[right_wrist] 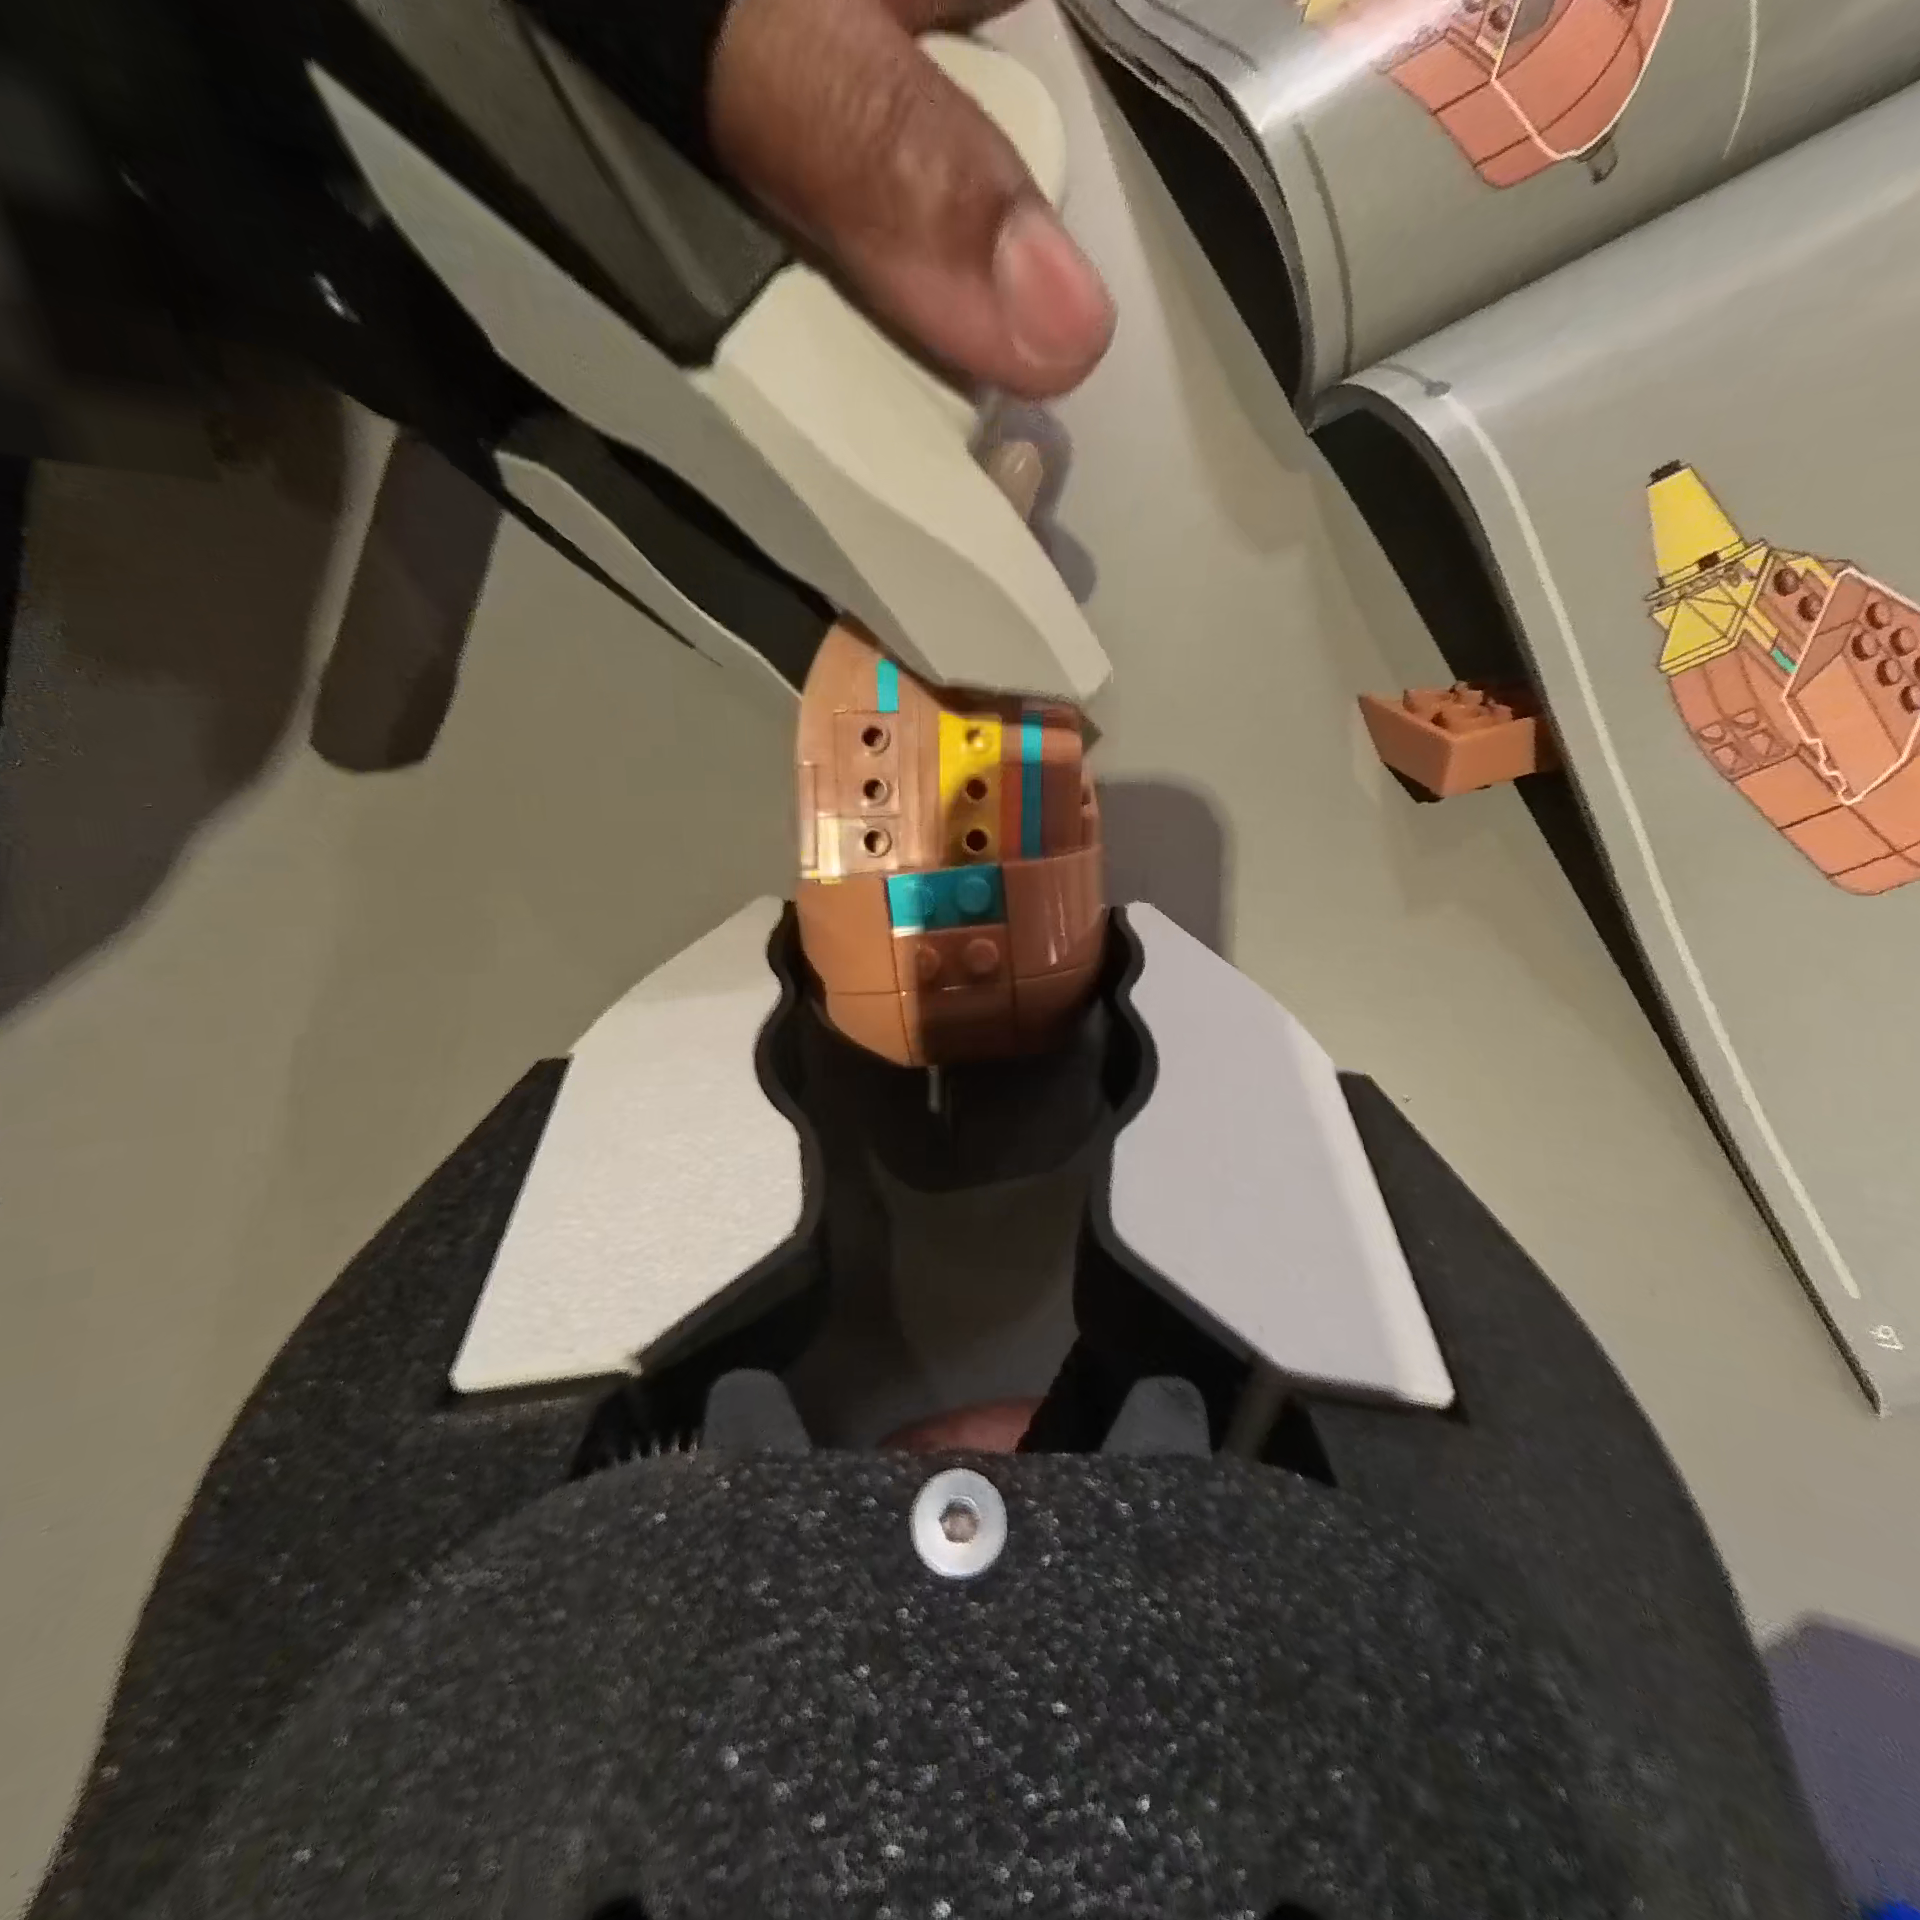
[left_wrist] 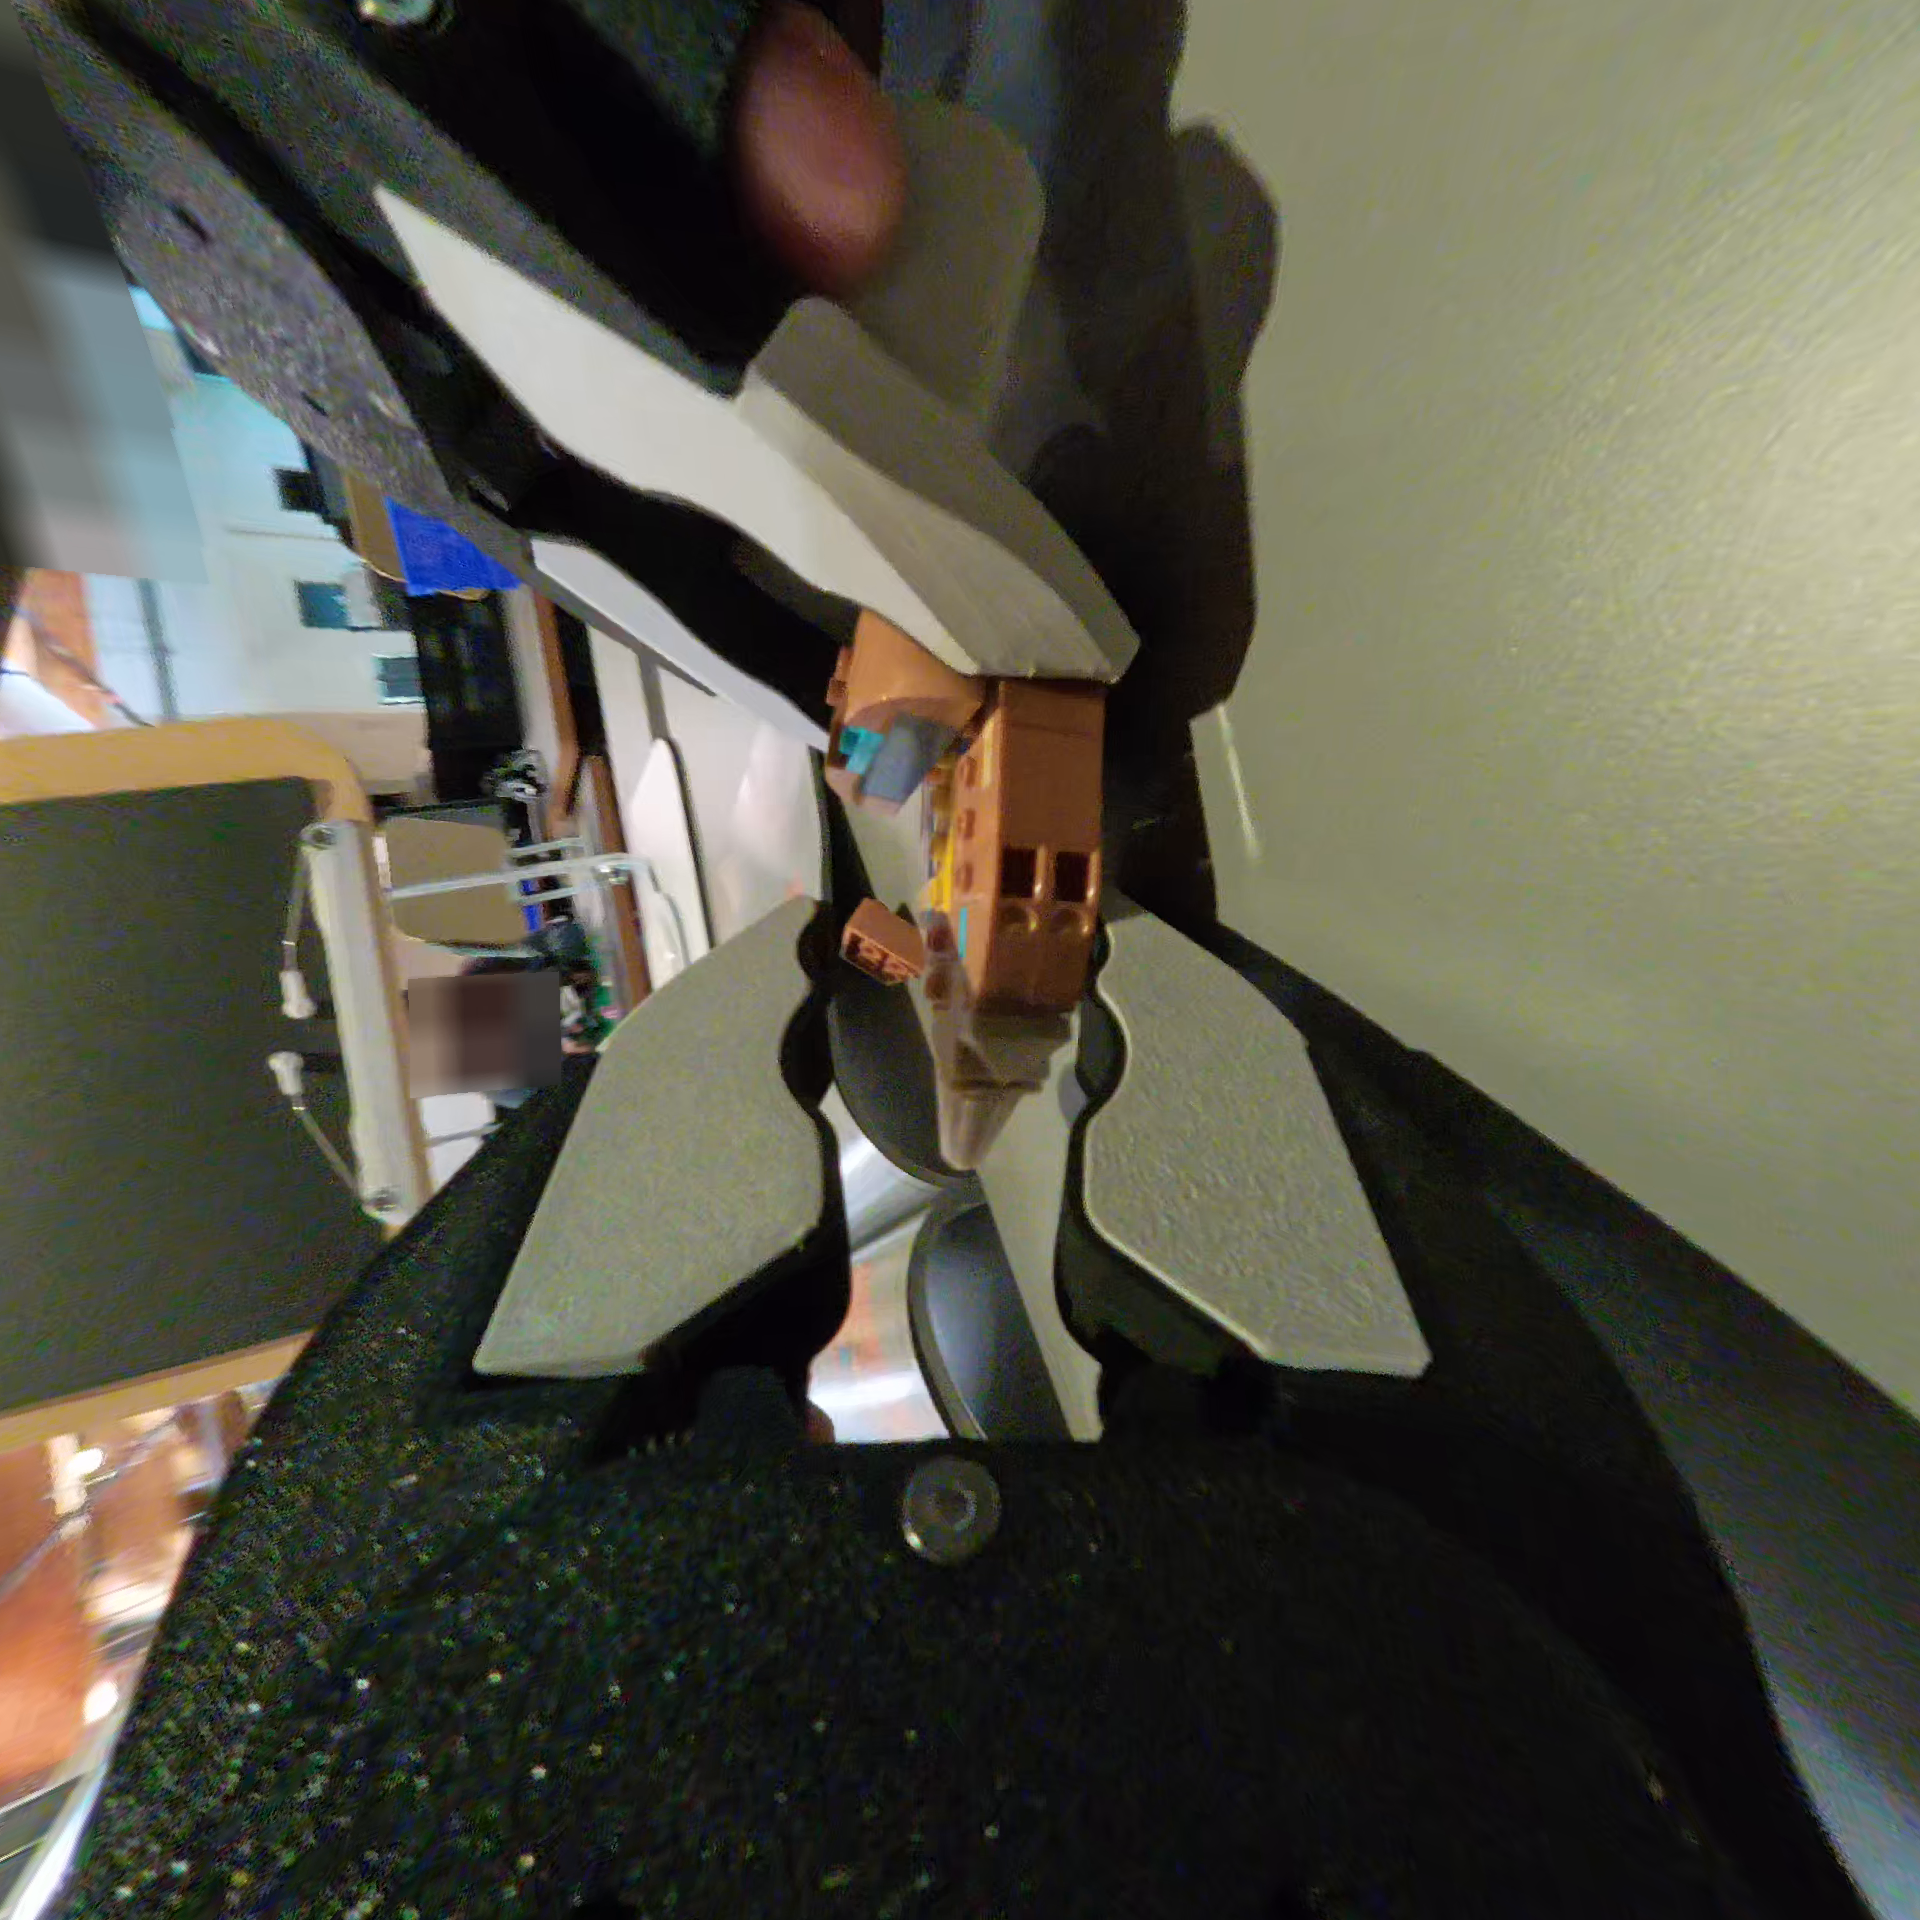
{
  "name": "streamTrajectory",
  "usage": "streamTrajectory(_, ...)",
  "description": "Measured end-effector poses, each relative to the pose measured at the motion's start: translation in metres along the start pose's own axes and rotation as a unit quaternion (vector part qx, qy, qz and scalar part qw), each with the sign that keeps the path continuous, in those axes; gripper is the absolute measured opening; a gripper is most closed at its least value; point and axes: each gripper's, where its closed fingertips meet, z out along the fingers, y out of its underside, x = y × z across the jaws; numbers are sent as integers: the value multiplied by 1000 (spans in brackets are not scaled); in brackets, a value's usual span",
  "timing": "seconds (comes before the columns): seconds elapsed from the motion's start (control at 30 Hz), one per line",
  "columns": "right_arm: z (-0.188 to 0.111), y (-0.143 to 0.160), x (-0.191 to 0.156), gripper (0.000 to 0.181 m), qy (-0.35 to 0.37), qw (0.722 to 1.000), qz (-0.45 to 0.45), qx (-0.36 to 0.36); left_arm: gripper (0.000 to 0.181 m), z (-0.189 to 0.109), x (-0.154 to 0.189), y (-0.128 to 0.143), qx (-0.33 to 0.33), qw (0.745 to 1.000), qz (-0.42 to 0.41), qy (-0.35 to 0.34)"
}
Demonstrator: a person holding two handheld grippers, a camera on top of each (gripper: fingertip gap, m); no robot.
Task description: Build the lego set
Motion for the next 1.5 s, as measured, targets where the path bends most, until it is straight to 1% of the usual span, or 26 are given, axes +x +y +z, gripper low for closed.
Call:
streamTrajectory(0.1,0,0,0,56,5,1000,-2,-5,49,-8,4,3,11,999,-41,32)
streamTrajectory(0.2,1,0,0,56,8,1000,-2,-8,51,-20,14,7,28,989,-104,97)
streamTrajectory(0.23,1,0,0,56,9,1000,-3,-10,56,-25,16,7,36,983,-133,122)
streamTrajectory(0.3,1,1,0,56,14,1000,-6,-15,72,-31,21,9,46,964,-199,171)
streamTrajectory(0.4,1,1,0,56,19,1000,-10,-20,83,-29,25,5,63,939,-263,213)
streamTrajectory(0.5,2,1,0,56,22,1000,-10,-18,84,-23,29,-5,87,916,-307,242)
streamTrajectory(0.57,2,1,0,56,23,1000,-10,-17,84,-18,29,-8,91,902,-336,255)
streamTrajectory(0.73,1,3,-2,56,21,1000,-17,-13,83,-3,28,-13,83,867,-406,276)
streamTrajectory(0.8,0,4,-3,56,20,999,-21,-14,78,0,28,-15,76,858,-426,277)
streamTrajectory(0.87,0,5,-4,56,21,999,-22,-13,67,1,27,-16,76,856,-430,276)
streamTrajectory(0.93,0,5,-4,55,21,999,-21,-12,53,0,27,-19,80,860,-425,271)
streamTrajectory(1.17,0,5,-4,56,19,1000,-24,-7,53,-1,27,-18,64,861,-437,253)
streamTrajectory(1.27,-2,6,-6,63,15,999,-33,-5,53,-1,27,-18,62,857,-446,250)
streamTrajectory(1.4,-10,6,-5,72,29,999,-46,10,52,-1,26,-17,65,852,-456,248)
streamTrajectory(1.43,-14,3,-4,72,34,998,-49,21,52,-1,26,-17,65,852,-457,247)
streamTrajectory(1.5,-19,-2,-5,62,36,997,-54,45,52,-1,26,-17,67,852,-458,245)
